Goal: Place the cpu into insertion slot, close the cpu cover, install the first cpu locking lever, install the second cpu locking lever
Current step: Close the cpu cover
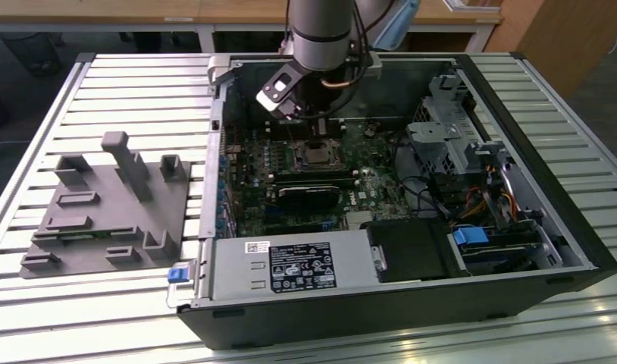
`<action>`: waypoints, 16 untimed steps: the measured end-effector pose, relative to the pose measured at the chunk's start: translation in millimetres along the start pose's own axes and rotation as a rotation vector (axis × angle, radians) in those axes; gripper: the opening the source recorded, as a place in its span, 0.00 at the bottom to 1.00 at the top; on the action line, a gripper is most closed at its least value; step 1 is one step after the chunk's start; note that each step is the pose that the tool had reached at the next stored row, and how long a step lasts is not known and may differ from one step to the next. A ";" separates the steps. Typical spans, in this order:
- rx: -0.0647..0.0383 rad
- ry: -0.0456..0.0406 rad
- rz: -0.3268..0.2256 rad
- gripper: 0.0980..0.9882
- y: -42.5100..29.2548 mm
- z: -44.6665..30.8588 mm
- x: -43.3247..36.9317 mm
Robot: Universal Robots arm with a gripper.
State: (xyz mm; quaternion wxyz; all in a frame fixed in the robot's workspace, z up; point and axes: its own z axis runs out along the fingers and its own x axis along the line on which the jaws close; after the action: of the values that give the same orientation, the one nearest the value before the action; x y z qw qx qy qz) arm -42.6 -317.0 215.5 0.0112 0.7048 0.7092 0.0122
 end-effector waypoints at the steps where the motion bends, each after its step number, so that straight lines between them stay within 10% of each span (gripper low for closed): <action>1: 0.000 0.0000 0.000 0.03 -1.9 0.5 0.0; 16: 0.000 0.0058 0.000 0.03 -13.8 10.4 0.1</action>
State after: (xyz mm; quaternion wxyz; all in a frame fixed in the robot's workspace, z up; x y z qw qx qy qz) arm -56.0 -317.0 204.6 0.0091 0.7046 0.7094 0.0143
